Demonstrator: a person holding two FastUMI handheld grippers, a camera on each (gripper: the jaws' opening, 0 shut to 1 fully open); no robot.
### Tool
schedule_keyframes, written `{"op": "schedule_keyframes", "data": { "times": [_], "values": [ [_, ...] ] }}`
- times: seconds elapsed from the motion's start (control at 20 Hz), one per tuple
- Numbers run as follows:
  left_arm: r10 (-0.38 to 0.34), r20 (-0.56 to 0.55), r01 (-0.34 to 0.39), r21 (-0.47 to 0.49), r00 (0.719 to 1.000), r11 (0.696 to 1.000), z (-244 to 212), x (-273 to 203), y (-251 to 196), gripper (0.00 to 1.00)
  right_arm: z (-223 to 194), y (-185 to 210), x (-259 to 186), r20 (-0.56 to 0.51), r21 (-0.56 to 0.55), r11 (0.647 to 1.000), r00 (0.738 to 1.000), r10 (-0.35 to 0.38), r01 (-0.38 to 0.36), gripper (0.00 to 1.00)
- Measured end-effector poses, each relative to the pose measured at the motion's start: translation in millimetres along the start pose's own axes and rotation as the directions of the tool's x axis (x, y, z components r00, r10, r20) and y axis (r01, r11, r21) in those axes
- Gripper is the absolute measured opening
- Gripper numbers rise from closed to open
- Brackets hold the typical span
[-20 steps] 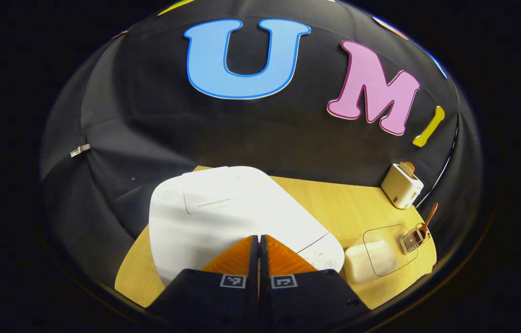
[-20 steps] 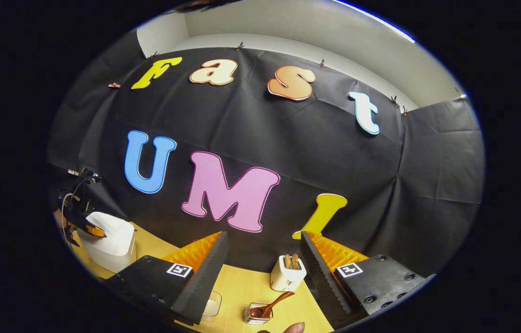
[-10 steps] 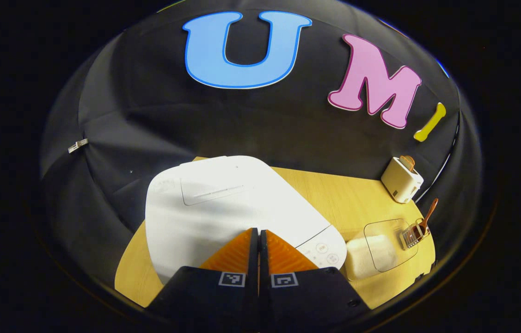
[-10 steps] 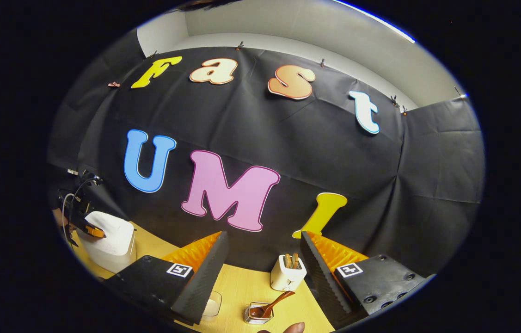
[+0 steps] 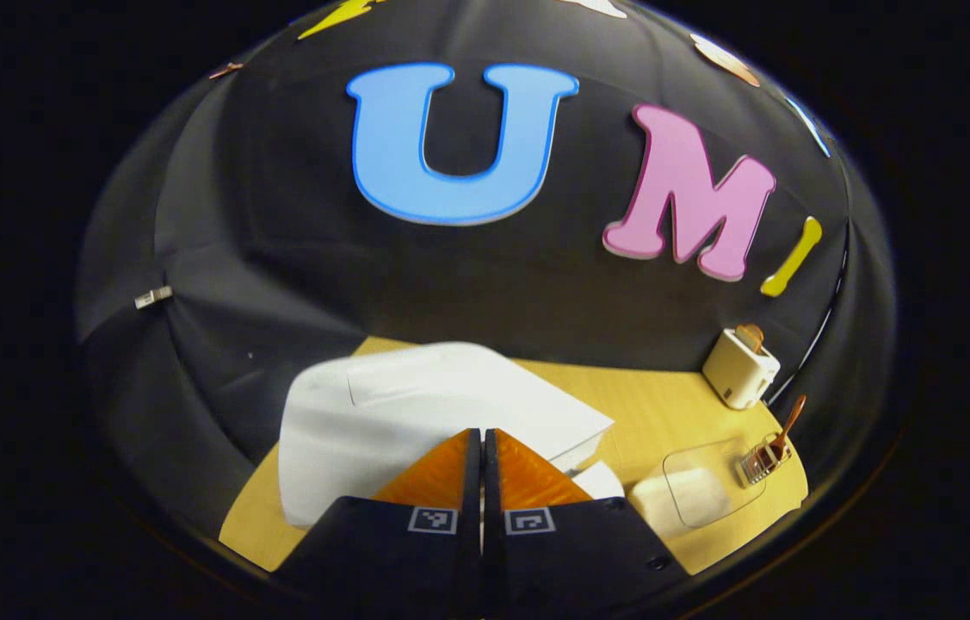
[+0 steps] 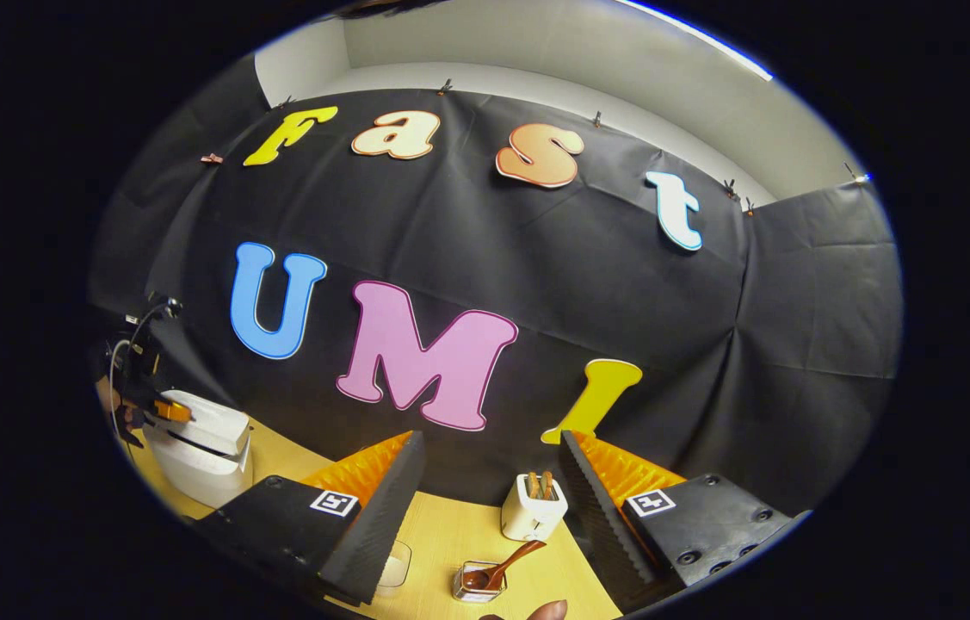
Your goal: Close the left gripper, press the button to open the rice cooker; take a wooden spoon from the chopstick holder with the right hand, scoop a spoonful of rice and pour it into the rice cooker, then put the wooden spoon back into the chopstick holder.
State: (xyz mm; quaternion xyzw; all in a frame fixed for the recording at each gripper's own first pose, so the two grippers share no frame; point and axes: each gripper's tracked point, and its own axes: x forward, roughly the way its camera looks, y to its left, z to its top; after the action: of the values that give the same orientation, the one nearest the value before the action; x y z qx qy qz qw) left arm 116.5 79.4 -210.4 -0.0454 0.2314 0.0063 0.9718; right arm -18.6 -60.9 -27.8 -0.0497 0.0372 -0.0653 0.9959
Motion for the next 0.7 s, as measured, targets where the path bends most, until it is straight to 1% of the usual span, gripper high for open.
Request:
{"op": "schedule_keyframes", "data": {
  "times": [0.15, 0.2, 0.25, 0.4, 0.55, 0.6, 0.65, 0.7],
  "values": [
    [0.025, 0.106, -0.025, 0.003, 0.994, 1.000, 40, -5, 10, 0.06, 2, -2, -1, 0.006, 0.005, 1.000, 1.000, -0.001, 0.001, 0.96],
    [0.037, 0.141, -0.038, 0.003, 0.989, 0.999, 50, -7, 13, 0.02, 2, -2, -1, 0.008, 0.006, 1.000, 1.000, -0.001, 0.001, 0.96],
    [0.050, 0.175, -0.051, 0.002, 0.983, 0.999, 60, -9, 17, 0.06, 3, -2, -1, 0.009, 0.008, 1.000, 1.000, 0.000, 0.000, 0.96],
    [0.082, 0.274, -0.086, 0.003, 0.958, 0.996, 85, -23, 24, 0.06, 3, -2, -2, 0.011, 0.011, 1.000, 1.000, 0.001, -0.001, 0.96],
    [0.080, 0.342, -0.083, -0.006, 0.936, 0.997, 99, -40, 22, 0.06, 2, -1, -2, 0.010, 0.044, 0.999, 1.000, 0.019, -0.019, 0.97],
    [0.085, 0.357, -0.086, -0.012, 0.930, 0.996, 103, -46, 23, 0.08, 0, 0, -1, 0.008, 0.067, 0.997, 1.000, 0.024, -0.025, 0.97],
    [0.082, 0.370, -0.082, -0.017, 0.925, 0.997, 104, -50, 23, 0.16, -1, 0, 0, 0.007, 0.092, 0.995, 1.000, 0.031, -0.031, 0.97],
    [0.078, 0.378, -0.076, -0.020, 0.923, 0.997, 106, -55, 20, 0.21, -3, 0, 1, 0.008, 0.114, 0.993, 0.999, 0.035, -0.036, 0.97]
  ]
}}
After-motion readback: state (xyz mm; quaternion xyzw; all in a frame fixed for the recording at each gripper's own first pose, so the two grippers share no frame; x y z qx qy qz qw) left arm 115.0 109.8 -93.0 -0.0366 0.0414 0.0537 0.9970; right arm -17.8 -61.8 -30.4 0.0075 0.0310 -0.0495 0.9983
